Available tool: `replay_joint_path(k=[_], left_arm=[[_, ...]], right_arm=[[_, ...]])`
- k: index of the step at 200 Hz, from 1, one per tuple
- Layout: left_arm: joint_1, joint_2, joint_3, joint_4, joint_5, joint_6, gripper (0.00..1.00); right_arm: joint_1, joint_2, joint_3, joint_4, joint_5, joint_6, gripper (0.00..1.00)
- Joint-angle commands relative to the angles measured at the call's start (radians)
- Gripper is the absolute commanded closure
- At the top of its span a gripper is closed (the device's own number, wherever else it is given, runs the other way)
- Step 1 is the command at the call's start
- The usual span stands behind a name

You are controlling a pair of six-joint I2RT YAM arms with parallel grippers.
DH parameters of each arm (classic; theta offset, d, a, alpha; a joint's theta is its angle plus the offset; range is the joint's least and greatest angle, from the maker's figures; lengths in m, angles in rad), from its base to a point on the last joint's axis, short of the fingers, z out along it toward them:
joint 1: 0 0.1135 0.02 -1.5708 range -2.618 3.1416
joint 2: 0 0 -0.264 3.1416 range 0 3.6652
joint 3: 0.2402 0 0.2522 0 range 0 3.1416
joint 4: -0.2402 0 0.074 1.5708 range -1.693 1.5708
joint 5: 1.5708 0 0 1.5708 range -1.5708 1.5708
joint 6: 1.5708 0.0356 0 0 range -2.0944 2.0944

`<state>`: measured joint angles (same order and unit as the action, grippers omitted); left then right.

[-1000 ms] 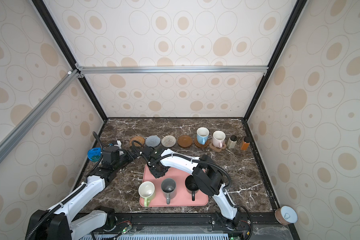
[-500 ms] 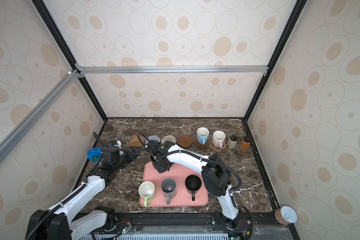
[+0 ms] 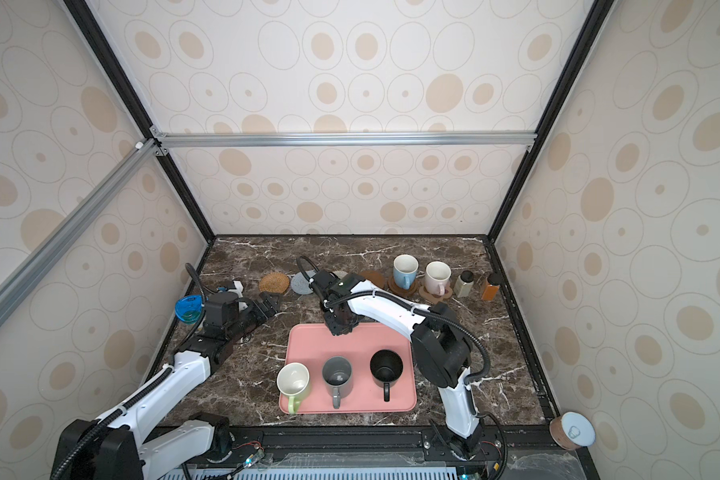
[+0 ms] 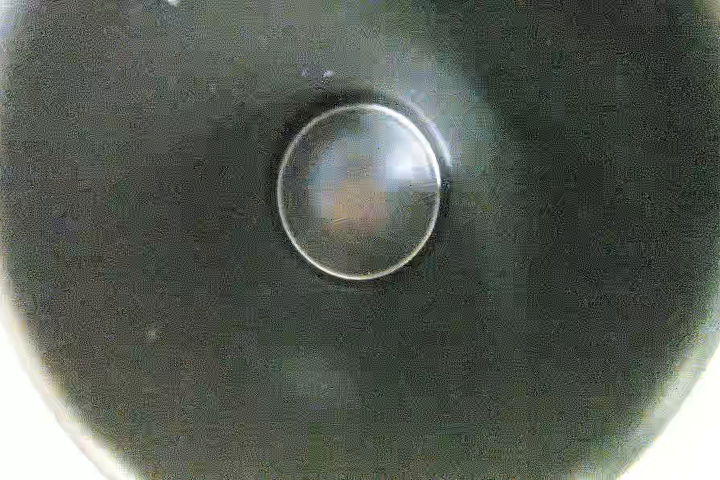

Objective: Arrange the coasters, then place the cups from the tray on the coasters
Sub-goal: 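Carry the black mug with the right gripper toward the coasters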

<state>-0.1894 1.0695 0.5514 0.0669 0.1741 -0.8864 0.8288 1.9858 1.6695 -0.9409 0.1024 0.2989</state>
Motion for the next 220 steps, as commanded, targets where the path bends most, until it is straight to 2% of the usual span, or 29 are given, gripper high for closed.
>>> replay_joint_path(k=[1,56,155,220], left_arm=[[0.008,-0.022,0.001,0.009,-0.002,0.001,0.00],[0.008,-0.026,0.004,0.008,0.004,0.001,0.00],[0.008,-0.029,-0.002,0.015,0.005,0.010,0.00],[0.008,-0.034,-0.008,0.020,0.010,0.014,0.00]], right_arm=[[-0.035,-0.061,0.004,0.022,0.038,0.015,0.92],[-0.099,-0.049,0.022,0.027,0.055,0.020,0.91],[-0.149,-0.022,0.048,0.039,0.081,0.069,0.92],[-0.189,0.030,0.136,0.029,0.119,0.104,0.92]])
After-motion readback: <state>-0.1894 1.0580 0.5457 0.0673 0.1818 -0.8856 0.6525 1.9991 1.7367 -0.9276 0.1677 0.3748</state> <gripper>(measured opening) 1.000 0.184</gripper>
